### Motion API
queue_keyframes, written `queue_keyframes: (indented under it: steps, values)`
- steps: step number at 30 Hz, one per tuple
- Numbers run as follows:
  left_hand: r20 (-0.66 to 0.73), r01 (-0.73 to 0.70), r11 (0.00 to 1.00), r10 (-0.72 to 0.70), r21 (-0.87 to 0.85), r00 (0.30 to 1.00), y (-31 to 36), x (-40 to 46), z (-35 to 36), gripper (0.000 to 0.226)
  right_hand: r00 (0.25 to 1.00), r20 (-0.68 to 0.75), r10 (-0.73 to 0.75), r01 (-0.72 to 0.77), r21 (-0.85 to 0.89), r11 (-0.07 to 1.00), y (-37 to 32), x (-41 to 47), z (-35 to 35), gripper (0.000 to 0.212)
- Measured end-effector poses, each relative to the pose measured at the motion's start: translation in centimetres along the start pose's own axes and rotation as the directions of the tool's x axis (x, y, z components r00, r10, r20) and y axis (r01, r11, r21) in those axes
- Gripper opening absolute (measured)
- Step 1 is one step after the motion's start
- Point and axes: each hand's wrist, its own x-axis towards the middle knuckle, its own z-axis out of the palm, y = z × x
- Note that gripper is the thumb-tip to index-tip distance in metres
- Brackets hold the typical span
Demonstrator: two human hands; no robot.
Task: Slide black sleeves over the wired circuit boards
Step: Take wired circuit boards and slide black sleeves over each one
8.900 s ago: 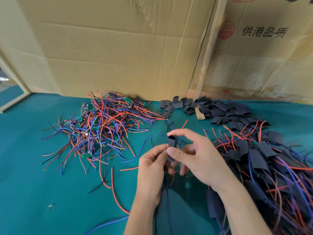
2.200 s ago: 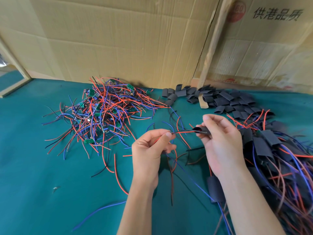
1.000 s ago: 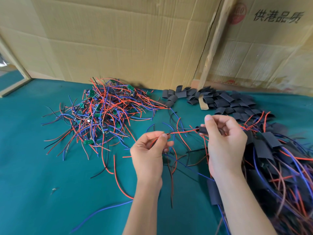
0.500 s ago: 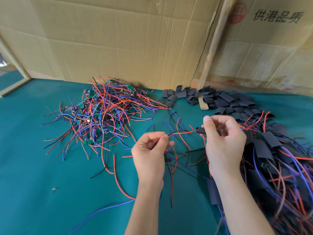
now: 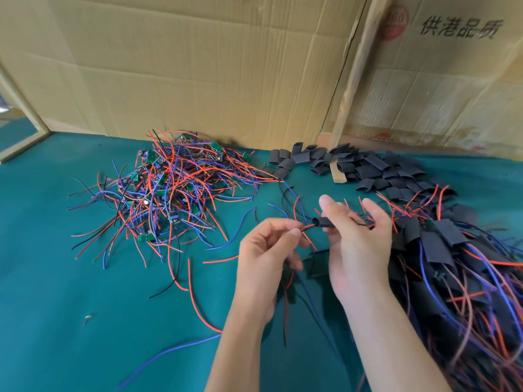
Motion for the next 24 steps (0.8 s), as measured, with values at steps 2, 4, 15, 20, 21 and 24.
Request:
queue_keyframes:
  steps: [2, 4, 15, 20, 21, 24]
  values:
    - [0.033, 0.035, 0.999, -0.035, 0.008, 0.999, 0.0, 0.0, 0.2, 0.011, 0.992, 0.064, 0.113, -0.120, 0.117, 0.986, 0.0, -0.2, 0.1, 0.086]
    - [0.038, 0.087, 0.996, -0.086, -0.019, 0.996, -0.1, 0.1, 0.4, 0.013, 0.967, 0.168, 0.190, -0.211, 0.114, 0.971, 0.1, -0.4, 0.1, 0.071]
    - [0.151, 0.291, 0.956, -0.281, -0.049, 0.948, -0.1, -0.2, 0.3, 0.064, 0.920, 0.357, 0.161, 0.018, -0.448, 0.894, 0.1, -0.2, -0.9, 0.021]
    - [0.235, 0.291, 0.937, -0.244, -0.193, 0.941, 0.2, -0.1, 0.1, 0.061, 0.973, 0.224, 0.059, 0.014, -0.313, 0.950, -0.2, 0.1, -0.8, 0.013]
    - [0.236, 0.291, 0.931, -0.238, -0.222, 0.942, 0.1, -0.1, 0.0, 0.057, 0.982, 0.189, 0.008, 0.047, -0.288, 0.957, -0.4, 0.3, -0.9, 0.014]
    - [0.180, 0.283, 0.936, -0.248, -0.207, 0.952, -0.2, -0.3, -0.1, 0.038, 0.986, 0.113, -0.125, 0.149, -0.233, 0.961, -0.6, 0.9, -1.0, 0.012]
